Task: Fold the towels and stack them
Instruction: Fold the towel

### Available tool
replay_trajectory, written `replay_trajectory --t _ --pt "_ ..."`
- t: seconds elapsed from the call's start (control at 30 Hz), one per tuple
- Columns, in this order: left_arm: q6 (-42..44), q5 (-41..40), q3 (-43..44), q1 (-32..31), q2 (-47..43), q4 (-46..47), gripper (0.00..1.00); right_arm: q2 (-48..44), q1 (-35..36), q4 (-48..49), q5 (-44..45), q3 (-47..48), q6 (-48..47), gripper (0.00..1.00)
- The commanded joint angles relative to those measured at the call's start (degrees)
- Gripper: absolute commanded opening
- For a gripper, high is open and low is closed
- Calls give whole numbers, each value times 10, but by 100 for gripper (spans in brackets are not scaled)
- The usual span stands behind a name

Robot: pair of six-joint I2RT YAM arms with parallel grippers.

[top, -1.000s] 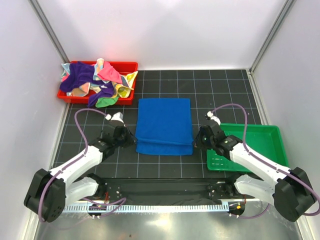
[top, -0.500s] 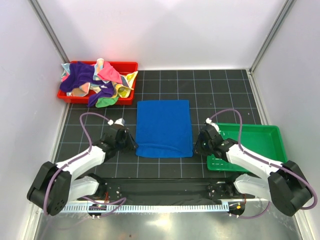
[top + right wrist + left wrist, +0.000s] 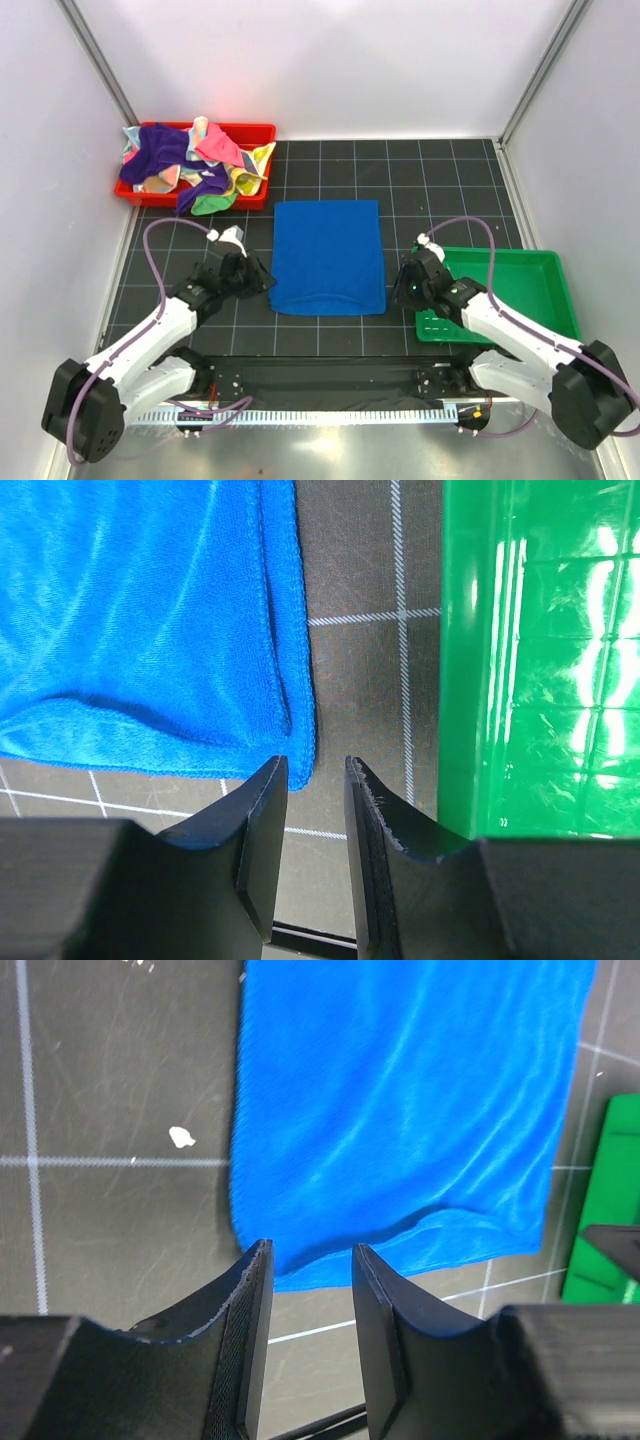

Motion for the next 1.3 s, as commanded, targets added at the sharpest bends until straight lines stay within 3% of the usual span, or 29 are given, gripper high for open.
replay_trajectory --t 0.0,0.47,0.97,1.1,1.27 --pt "10 -4 37 1 14 -12 40 35 9 14 15 31 1 36" --pt "29 -17 97 -5 157 39 39 153 117 15 135 95 36 34" --pt "37 -33 103 -19 200 40 39 210 136 21 163 115 44 34" --pt "38 -33 102 -21 204 41 39 214 137 23 162 117 43 23" --pt "40 -31 99 -22 203 39 39 211 137 21 162 119 41 15"
